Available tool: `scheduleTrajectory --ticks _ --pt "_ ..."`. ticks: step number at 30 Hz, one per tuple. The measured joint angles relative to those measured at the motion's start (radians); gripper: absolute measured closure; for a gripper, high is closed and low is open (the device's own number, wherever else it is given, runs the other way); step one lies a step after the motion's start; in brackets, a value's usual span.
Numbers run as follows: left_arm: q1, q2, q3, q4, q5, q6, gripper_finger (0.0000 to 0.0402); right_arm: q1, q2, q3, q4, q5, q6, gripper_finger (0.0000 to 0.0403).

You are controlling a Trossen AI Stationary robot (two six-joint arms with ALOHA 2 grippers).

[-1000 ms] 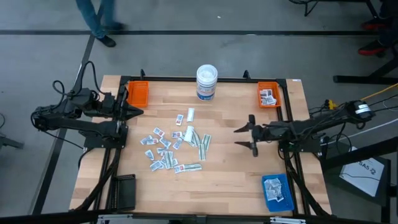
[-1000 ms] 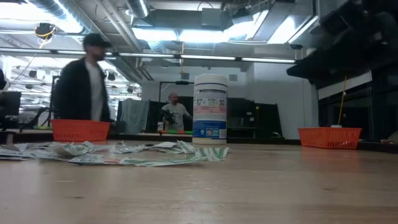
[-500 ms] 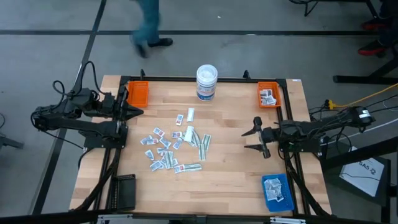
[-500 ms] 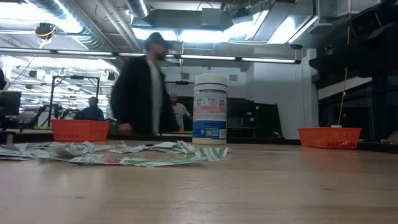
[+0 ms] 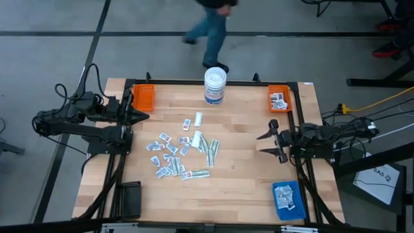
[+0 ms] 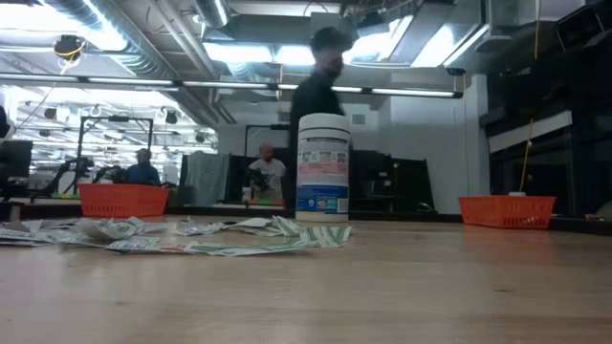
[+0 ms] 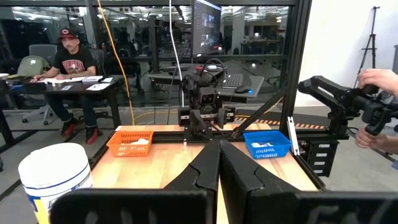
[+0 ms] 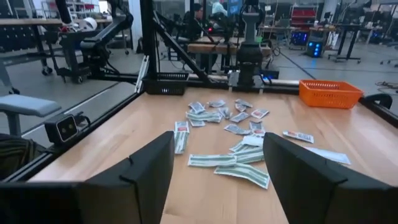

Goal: Pick & Place First Aid Supplies
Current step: Put the orange ointment pack into the left orange bin

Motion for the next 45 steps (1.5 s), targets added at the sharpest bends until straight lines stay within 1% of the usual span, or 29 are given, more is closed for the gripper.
scheduleTrajectory --ticks 6,9,22,27,45 --pt "0.0 0.0 0.0 0.0 0.0 0.0 0.0398 -0.007 -0.125 0.001 -0.103 0.0 0.003 0.0158" --pt "0.0 0.0 0.0 0.0 0.0 0.0 0.0398 -0.032 -0.156 0.002 -0.101 0.0 0.027 0.0158" --pt "0.0 0.0 0.0 0.0 0.0 0.0 0.0398 -0.122 -0.155 0.001 -0.103 -0.001 0.089 0.0158" --pt "0.0 0.0 0.0 0.0 0.0 0.0 0.0398 -0.123 -0.15 0.001 -0.103 0.0 0.157 0.0158" --pt "0.0 0.0 0.0 0.0 0.0 0.0 0.0398 -0.122 -0.15 0.001 -0.104 -0.001 0.15 0.0158"
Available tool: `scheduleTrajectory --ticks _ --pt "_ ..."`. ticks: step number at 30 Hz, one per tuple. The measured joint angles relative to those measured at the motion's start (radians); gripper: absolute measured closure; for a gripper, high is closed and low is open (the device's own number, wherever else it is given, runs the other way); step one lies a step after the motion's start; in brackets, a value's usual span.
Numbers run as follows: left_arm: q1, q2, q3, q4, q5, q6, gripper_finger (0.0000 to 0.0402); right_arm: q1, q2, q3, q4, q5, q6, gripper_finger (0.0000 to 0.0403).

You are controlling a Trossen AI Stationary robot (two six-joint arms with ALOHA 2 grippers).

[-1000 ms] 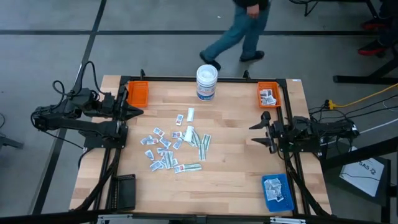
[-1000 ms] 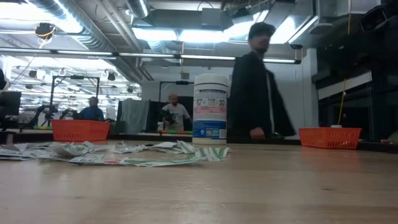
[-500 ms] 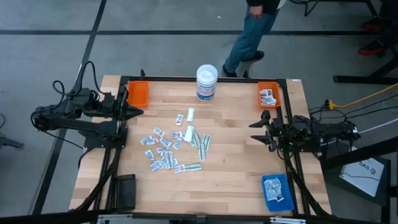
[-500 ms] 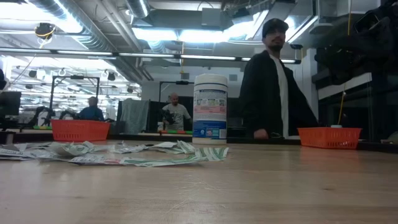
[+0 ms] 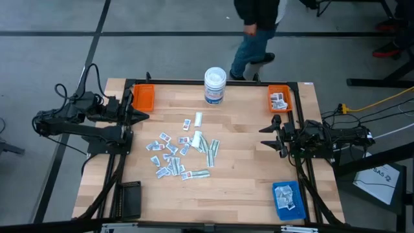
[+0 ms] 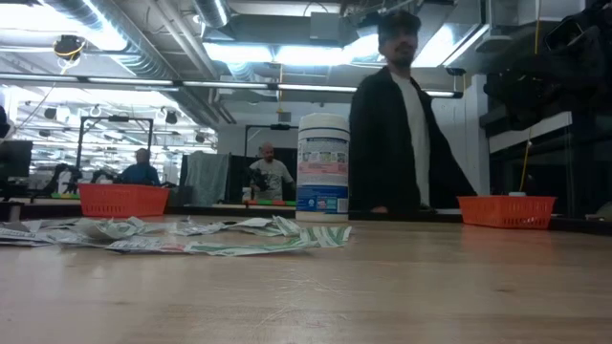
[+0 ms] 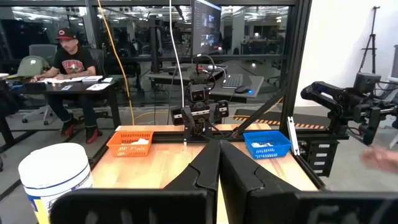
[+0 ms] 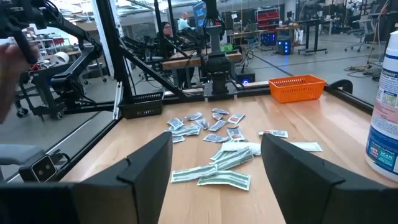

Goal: Pick & Place First Aid Supplies
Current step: Put the orange ointment pack into the left orange bin

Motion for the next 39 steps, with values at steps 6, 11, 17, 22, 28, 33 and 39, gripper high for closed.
scheduleTrajectory --ticks 6,11,17,22,28,33,39 --pt "0.0 0.0 0.0 0.0 0.0 0.0 0.0398 0.0 0.0 0.0 0.0 0.0 0.0 0.0158" --pt "0.0 0.006 0.0 0.064 -0.005 0.025 0.0398 0.0 0.0 0.0 0.0 0.0 0.0 0.0158" --pt "0.0 0.007 0.0 0.084 -0.005 -0.02 0.0397 0.0 0.0 0.0 0.0 0.0 0.0 0.0158" --pt "0.0 0.01 0.0 0.085 -0.005 -0.095 0.0397 0.0 0.0 0.0 0.001 0.0 0.0 0.0158" --pt "0.0 0.015 0.0 0.067 0.006 -0.064 0.0398 0.0 0.0 0.0 0.001 0.0 0.0 0.0158" --pt "0.0 0.051 0.0 0.015 0.004 0.048 0.0398 0.0 0.0 0.0 0.001 0.0 0.0 0.0158" --pt "0.0 0.187 0.0 -0.036 -0.213 0.144 0.0383 0.0 0.0 0.0 0.001 0.0 0.0 0.0158"
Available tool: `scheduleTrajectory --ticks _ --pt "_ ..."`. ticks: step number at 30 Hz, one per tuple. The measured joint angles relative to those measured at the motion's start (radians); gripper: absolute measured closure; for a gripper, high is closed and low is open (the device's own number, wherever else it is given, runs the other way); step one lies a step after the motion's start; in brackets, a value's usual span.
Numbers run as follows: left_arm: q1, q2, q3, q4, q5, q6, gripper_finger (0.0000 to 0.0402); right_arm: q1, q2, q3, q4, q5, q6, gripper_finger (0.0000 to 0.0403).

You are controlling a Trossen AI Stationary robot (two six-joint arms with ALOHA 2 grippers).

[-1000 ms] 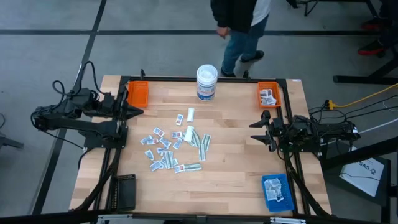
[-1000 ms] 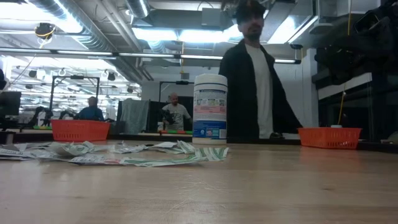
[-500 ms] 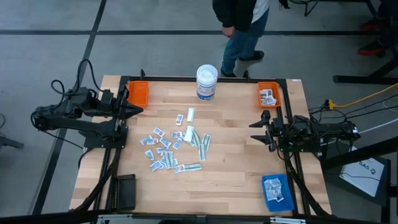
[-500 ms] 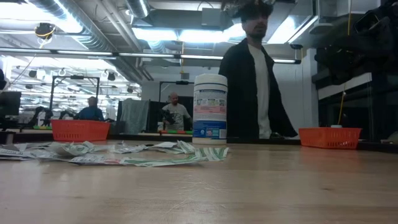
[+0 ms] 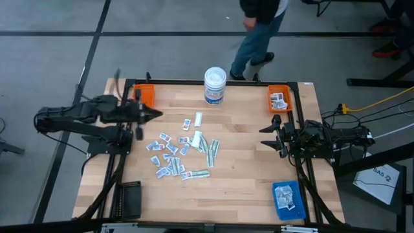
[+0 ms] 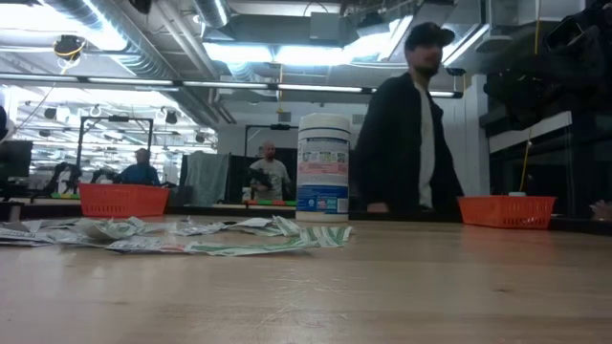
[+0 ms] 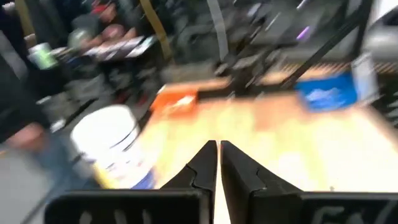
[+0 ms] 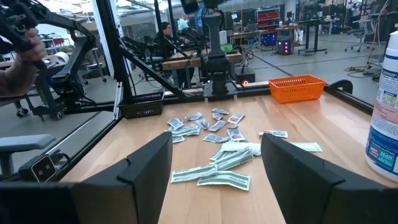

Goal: Pick & Place First Aid Supplies
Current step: Put the orange ointment pack into the left orange bin

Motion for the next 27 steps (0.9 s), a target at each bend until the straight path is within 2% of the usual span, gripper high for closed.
scheduleTrajectory --ticks 4,7,14,20,27 --pt "0.0 0.126 0.042 -0.079 -0.162 0.067 0.035 0.0 0.0 0.0 0.0 0.0 0.0 0.0158" --pt "0.0 0.227 0.109 -0.156 -0.22 0.024 0.032 0.0 0.0 0.0 0.0 0.0 0.0 0.0158" --pt "0.0 0.413 0.198 -0.239 -0.166 -0.02 0.0275 0.0 0.0 0.0 0.0 0.0 0.0 0.0158" --pt "0.0 0.563 0.201 -0.25 -0.171 0.068 0.027 0.0 0.0 0.0 0.0 0.0 0.0 0.0158" --pt "0.007 0.774 0.2 -0.243 -0.183 0.092 0.0274 0.0 0.0 0.0 0.0 0.0 0.0 0.0158"
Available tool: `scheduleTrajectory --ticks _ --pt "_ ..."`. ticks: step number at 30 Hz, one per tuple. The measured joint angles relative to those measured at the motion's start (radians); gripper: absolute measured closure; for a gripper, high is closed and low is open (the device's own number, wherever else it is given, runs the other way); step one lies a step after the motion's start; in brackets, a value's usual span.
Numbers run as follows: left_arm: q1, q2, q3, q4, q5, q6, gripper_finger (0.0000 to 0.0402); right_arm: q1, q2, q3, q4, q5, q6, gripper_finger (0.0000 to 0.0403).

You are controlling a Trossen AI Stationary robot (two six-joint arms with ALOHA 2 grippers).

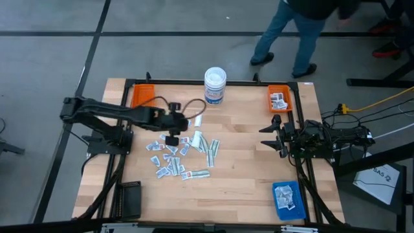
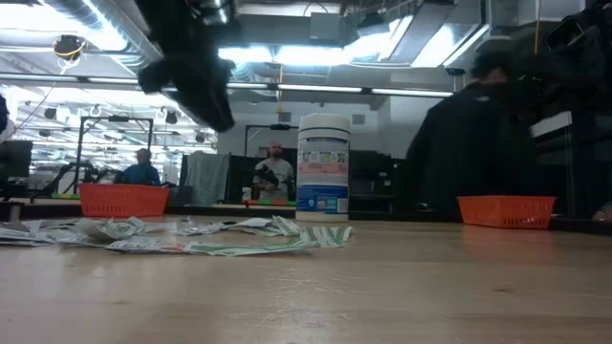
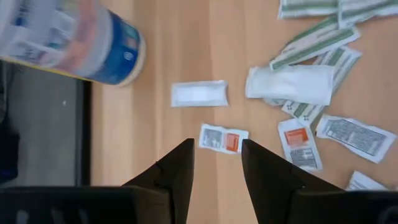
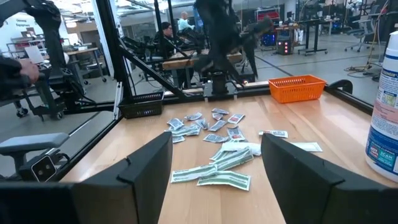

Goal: Pick & Place First Aid Supplies
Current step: Put the orange ointment pack into the left orange bin

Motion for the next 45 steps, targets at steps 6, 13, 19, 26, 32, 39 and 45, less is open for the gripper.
scheduleTrajectory --ticks 6,13,19,26,32,39,45 --pt "0.01 0.131 0.0 0.03 0.002 -0.001 0.0275 0.0 0.0 0.0 0.0 0.0 0.0 0.0158" --pt "0.006 0.26 0.0 0.089 0.037 -0.016 0.0276 0.0 0.0 0.0 0.0 0.0 0.0 0.0158" --pt "0.047 0.358 0.0 0.12 0.04 -0.093 0.0273 0.0 0.0 0.0 0.0 0.0 0.0 0.0158" --pt "0.073 0.404 0.0 0.123 -0.002 -0.097 0.0272 0.0 0.0 0.0 0.0 0.0 0.0 0.0158" --pt "0.065 0.431 0.0 0.12 0.0 -0.099 0.0272 0.0 0.0 0.0 0.0 0.0 0.0 0.0158" --pt "0.076 0.429 -0.018 0.151 0.003 -0.088 0.027 0.0 0.0 0.0 0.0 0.0 0.0 0.0158" --pt "0.09 0.428 -0.02 0.164 0.029 -0.087 0.0278 0.0 0.0 0.0 0.0 0.0 0.0 0.0158"
